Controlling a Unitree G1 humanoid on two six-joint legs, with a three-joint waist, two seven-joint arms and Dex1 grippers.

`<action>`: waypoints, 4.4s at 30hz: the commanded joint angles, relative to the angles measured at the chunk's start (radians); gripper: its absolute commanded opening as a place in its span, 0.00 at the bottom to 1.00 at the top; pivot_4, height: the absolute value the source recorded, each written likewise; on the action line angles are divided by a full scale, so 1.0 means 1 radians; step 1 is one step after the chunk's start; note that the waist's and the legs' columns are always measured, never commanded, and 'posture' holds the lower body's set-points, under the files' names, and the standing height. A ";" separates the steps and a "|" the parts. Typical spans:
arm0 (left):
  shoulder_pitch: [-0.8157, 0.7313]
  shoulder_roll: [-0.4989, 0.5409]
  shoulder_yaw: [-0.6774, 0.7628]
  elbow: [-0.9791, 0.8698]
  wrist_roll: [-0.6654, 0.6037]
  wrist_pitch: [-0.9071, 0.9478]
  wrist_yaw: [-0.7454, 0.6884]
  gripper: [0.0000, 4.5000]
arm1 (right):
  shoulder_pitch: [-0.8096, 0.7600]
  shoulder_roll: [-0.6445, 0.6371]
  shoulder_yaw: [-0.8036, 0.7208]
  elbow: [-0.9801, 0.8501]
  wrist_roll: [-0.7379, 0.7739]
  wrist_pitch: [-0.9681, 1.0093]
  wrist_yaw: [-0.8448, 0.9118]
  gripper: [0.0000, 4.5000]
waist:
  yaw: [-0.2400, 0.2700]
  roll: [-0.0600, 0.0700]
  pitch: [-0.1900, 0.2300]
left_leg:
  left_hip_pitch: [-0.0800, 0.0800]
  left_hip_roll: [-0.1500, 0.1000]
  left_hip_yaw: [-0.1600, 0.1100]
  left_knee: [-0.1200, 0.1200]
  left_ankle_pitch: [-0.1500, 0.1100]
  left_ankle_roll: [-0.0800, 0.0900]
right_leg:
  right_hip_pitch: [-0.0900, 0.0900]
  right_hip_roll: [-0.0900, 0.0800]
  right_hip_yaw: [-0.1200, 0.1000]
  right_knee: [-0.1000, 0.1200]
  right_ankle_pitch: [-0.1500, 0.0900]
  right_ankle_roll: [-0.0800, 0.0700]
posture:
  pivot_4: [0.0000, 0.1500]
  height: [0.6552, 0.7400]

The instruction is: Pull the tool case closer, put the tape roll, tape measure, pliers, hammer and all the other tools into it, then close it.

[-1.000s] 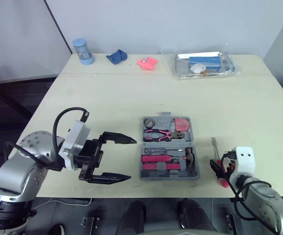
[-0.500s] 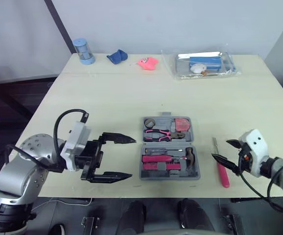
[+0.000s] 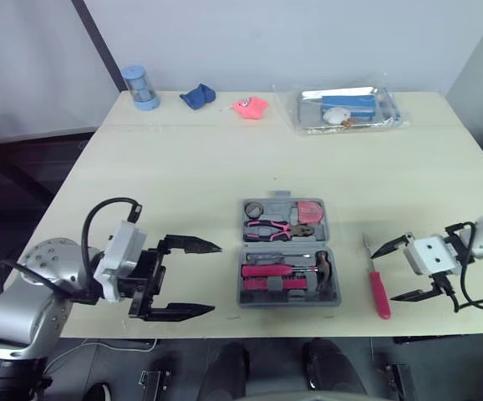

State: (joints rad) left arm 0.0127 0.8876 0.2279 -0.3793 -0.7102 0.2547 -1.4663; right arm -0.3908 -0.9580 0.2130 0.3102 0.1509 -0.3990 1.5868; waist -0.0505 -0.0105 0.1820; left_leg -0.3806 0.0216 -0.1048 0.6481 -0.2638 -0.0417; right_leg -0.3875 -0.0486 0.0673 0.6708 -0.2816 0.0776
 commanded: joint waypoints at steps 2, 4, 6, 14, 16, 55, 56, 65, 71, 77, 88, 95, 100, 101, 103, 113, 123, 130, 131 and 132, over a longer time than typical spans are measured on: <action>0.005 0.029 0.014 -0.028 -0.019 -0.015 -0.050 1.00 | -0.202 -0.010 0.211 0.242 -0.109 -0.355 0.028 0.99 | 0.004 0.001 0.001 | -0.001 0.000 0.000 0.000 0.000 0.000 | 0.000 0.000 0.000 0.000 0.000 0.000 | 1.00 1.00; 0.002 0.030 0.011 -0.034 -0.021 -0.017 -0.055 1.00 | -0.272 0.008 0.276 0.331 -0.141 -0.454 0.028 0.99 | 0.004 0.001 0.001 | -0.001 0.000 0.000 0.000 0.000 0.000 | 0.000 0.000 0.000 0.000 0.000 0.000 | 1.00 1.00; -0.003 0.030 0.008 -0.033 -0.016 -0.022 -0.060 1.00 | -0.329 0.029 0.323 0.408 -0.174 -0.540 0.028 0.99 | 0.004 0.002 0.001 | 0.000 0.000 0.000 0.000 0.000 0.000 | 0.000 0.000 0.000 0.000 0.000 0.000 | 1.00 1.00; -0.003 0.017 0.006 -0.044 -0.011 -0.025 -0.035 1.00 | -0.456 0.110 0.442 0.503 -0.256 -0.744 0.028 0.99 | 0.003 0.002 0.002 | 0.000 0.000 0.000 0.000 0.000 -0.001 | -0.001 0.000 0.000 0.001 0.000 0.000 | 1.00 1.00; -0.001 0.015 0.006 -0.045 -0.010 -0.026 -0.029 1.00 | -0.464 0.114 0.460 0.483 -0.241 -0.744 0.028 0.99 | 0.004 0.002 0.002 | 0.000 0.000 0.000 0.000 0.000 -0.001 | -0.001 0.000 0.000 0.001 0.000 0.000 | 1.00 1.00; -0.030 -0.008 -0.003 -0.008 -0.015 -0.021 -0.013 1.00 | -0.527 0.137 0.544 0.398 -0.377 -0.739 -0.018 0.37 | -0.007 0.001 0.001 | 0.001 0.000 -0.001 0.001 0.000 0.000 | 0.000 0.000 0.000 0.003 0.000 -0.001 | 1.00 1.00; -0.031 -0.008 -0.003 -0.007 -0.015 -0.020 -0.014 1.00 | -0.527 0.138 0.545 0.394 -0.373 -0.736 -0.013 0.49 | -0.008 0.002 0.002 | 0.001 0.000 -0.001 0.001 0.000 0.000 | 0.000 0.000 0.000 0.003 0.000 -0.001 | 1.00 1.00; -0.036 -0.011 -0.004 -0.007 -0.014 -0.018 -0.011 1.00 | -0.516 0.144 0.562 0.392 -0.394 -0.725 -0.013 0.70 | -0.015 0.003 0.002 | 0.001 0.000 -0.001 0.001 0.000 0.000 | 0.000 0.000 0.000 0.004 0.000 -0.001 | 1.00 1.00; -0.039 -0.009 -0.004 -0.006 -0.011 -0.018 -0.009 1.00 | -0.507 0.155 0.565 0.401 -0.425 -0.708 -0.027 0.70 | -0.016 0.003 0.002 | 0.001 0.000 -0.001 0.001 0.000 0.000 | 0.000 0.000 0.000 0.004 0.000 -0.001 | 1.00 1.00; -0.039 -0.009 -0.003 -0.011 -0.014 -0.015 -0.008 1.00 | -0.500 0.153 0.560 0.403 -0.430 -0.692 -0.022 0.41 | -0.016 0.003 0.002 | 0.001 0.000 -0.001 0.001 0.000 0.000 | 0.000 0.000 0.000 0.004 0.000 -0.001 | 1.00 1.00; -0.033 -0.014 -0.001 -0.024 -0.018 -0.013 0.000 1.00 | -0.392 0.062 0.423 0.103 -0.232 -0.164 0.022 0.07 | -0.013 0.004 0.003 | 0.000 0.000 -0.002 0.001 0.000 0.000 | -0.001 0.000 0.000 0.005 0.000 -0.001 | 1.00 1.00; -0.018 -0.019 0.003 -0.048 -0.025 -0.010 0.017 1.00 | -0.099 -0.048 0.173 -0.286 -0.066 0.632 -0.117 0.07 | 0.009 0.004 0.003 | -0.001 -0.001 -0.003 0.002 0.000 0.000 | -0.001 0.000 -0.002 0.005 0.000 -0.001 | 1.00 1.00; -0.010 -0.024 0.001 -0.071 -0.035 0.000 0.037 1.00 | 0.053 -0.022 -0.023 -0.406 0.013 0.985 -0.332 0.07 | 0.009 0.004 0.003 | -0.001 -0.001 -0.003 0.002 0.000 0.000 | -0.001 0.000 -0.002 0.005 0.000 -0.001 | 1.00 1.00; -0.009 -0.025 0.000 -0.073 -0.036 0.001 0.040 1.00 | 0.076 -0.009 -0.059 -0.428 0.029 1.040 -0.371 0.07 | 0.009 0.004 0.003 | -0.001 -0.001 -0.003 0.002 0.000 0.000 | -0.001 0.000 -0.002 0.005 0.000 -0.001 | 1.00 1.00; -0.013 -0.026 -0.005 -0.073 -0.037 0.003 0.045 1.00 | 0.115 0.014 -0.123 -0.469 0.047 1.150 -0.453 0.07 | 0.009 0.004 0.003 | -0.001 -0.001 -0.003 0.002 0.000 0.000 | -0.001 0.000 -0.002 0.005 0.000 -0.001 | 1.00 1.00; -0.052 -0.035 -0.027 -0.060 -0.045 0.013 0.054 1.00 | 0.209 0.231 -0.309 -0.629 0.037 1.623 -0.889 0.07 | 0.007 0.002 0.002 | -0.001 -0.001 -0.003 0.001 0.000 0.000 | -0.001 0.000 -0.002 0.004 0.000 -0.001 | 1.00 1.00; -0.090 -0.031 -0.040 -0.074 -0.062 0.035 0.061 1.00 | 0.031 0.566 -0.401 -0.626 -0.007 1.997 -1.182 0.07 | 0.002 0.000 0.000 | -0.001 0.000 -0.004 0.001 0.000 0.000 | -0.001 0.001 -0.002 0.004 0.000 -0.001 | 1.00 1.00; -0.083 -0.034 -0.033 -0.086 -0.065 0.045 0.066 1.00 | -0.037 0.656 -0.434 -0.593 -0.009 2.013 -1.267 0.07 | -0.004 0.000 0.000 | -0.001 0.000 -0.004 0.000 0.000 0.000 | -0.001 0.001 -0.002 0.005 0.000 -0.001 | 1.00 1.00; -0.082 -0.034 -0.032 -0.088 -0.065 0.046 0.067 1.00 | -0.035 0.655 -0.430 -0.595 -0.007 2.013 -1.271 0.07 | -0.005 0.000 0.000 | -0.001 0.000 -0.004 0.000 0.000 0.000 | -0.001 0.001 -0.002 0.005 0.000 -0.001 | 1.00 1.00; -0.080 -0.034 -0.031 -0.089 -0.066 0.046 0.069 1.00 | -0.035 0.655 -0.430 -0.595 -0.005 2.013 -1.275 0.07 | -0.007 0.000 0.000 | -0.001 0.000 -0.004 0.000 0.000 0.000 | -0.001 0.001 -0.002 0.005 0.000 -0.001 | 1.00 1.00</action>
State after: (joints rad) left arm -0.0722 0.8542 0.1849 -0.4247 -0.7526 0.2997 -1.4006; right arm -0.4267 -0.3108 -0.2198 -0.2761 0.1280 1.6083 0.3185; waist -0.0574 -0.0110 0.1823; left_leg -0.3812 0.0212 -0.1085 0.6485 -0.2638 -0.0417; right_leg -0.3885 -0.0475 0.0657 0.6754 -0.2816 0.0769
